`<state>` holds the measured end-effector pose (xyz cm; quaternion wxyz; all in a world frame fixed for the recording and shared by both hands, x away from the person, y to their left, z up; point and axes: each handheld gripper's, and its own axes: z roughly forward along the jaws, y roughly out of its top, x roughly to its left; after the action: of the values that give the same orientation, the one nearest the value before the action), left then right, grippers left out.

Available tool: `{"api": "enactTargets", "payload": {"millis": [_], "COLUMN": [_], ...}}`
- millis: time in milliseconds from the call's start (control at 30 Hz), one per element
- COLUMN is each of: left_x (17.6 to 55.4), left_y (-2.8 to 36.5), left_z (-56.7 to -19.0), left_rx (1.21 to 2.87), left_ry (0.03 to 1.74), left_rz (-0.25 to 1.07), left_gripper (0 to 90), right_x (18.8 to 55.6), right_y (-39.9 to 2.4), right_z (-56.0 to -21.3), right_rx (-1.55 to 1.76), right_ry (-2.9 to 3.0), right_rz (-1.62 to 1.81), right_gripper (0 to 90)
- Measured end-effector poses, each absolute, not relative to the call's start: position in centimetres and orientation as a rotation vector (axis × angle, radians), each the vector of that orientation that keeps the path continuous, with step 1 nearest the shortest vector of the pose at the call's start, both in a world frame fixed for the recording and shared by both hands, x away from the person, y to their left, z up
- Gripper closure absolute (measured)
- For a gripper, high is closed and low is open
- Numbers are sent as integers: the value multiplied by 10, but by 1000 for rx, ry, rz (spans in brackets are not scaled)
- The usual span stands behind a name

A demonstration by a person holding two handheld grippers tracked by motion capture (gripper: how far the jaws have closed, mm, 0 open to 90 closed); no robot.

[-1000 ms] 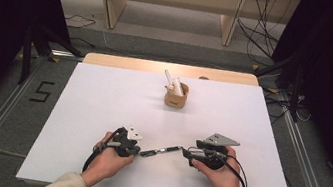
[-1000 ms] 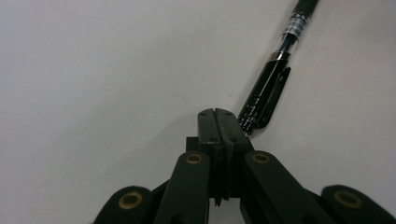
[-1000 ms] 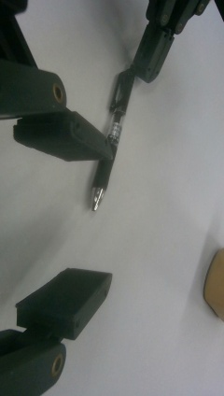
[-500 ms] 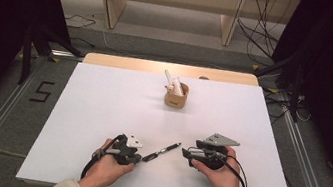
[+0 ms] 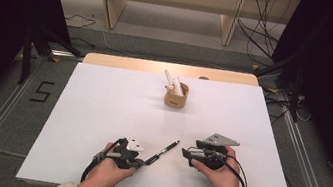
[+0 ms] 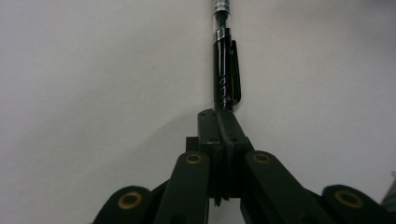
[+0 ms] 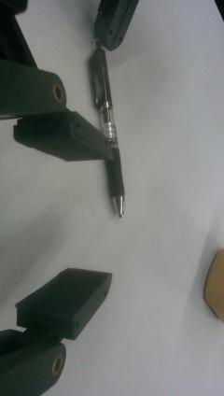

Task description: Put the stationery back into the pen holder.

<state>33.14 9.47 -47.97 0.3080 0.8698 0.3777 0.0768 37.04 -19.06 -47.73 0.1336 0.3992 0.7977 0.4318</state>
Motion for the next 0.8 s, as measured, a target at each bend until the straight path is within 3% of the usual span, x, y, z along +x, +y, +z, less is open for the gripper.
{"api": "enactTargets", "payload": {"millis": [333,800], "left_x": [333,347], "left_y": [97,79], "left_z": [-476,-470], "left_rx": [2276,2236], "left_ry": [1005,964], "left_rz": [246,302], "left_gripper": [858,594], "right_x": [371,371], "right_y": [-190,-189], "right_z": [-477,-478], "right_rx": [1157,1157], "right_ry": [2313,2317], "right_rz": [1253,1250], "right_gripper": [350,350]}}
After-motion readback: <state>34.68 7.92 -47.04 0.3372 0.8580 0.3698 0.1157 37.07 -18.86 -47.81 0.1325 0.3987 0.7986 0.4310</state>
